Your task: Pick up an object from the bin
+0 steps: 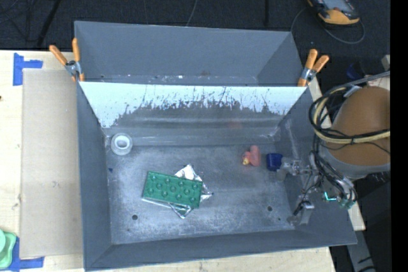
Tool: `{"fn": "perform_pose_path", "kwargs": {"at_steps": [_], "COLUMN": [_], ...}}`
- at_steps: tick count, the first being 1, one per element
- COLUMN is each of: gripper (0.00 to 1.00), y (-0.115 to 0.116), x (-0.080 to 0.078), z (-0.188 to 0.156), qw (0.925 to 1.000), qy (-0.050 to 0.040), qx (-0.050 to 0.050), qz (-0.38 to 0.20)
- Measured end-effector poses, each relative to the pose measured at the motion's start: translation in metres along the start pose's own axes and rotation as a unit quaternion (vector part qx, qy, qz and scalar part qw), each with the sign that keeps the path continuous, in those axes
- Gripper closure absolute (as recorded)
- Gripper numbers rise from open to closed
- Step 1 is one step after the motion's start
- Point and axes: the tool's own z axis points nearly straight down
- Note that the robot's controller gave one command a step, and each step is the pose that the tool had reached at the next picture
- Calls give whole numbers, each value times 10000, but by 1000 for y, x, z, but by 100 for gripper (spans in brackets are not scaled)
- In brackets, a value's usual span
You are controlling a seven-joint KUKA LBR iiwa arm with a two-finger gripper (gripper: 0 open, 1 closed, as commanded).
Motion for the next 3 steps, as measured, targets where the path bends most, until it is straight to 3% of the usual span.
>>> {"fn": "perform_pose_path", "kwargs": {"at_steps": [1,2,3], "gripper": [0,0,100], "y": [12,14,15], "x": [-91,-116,-115], "z": [50,72,71], "qw": [9999,9994,9995], "qy": [-61,-62,-49], "qx": [4,9,9], "qz": [106,339,316]}}
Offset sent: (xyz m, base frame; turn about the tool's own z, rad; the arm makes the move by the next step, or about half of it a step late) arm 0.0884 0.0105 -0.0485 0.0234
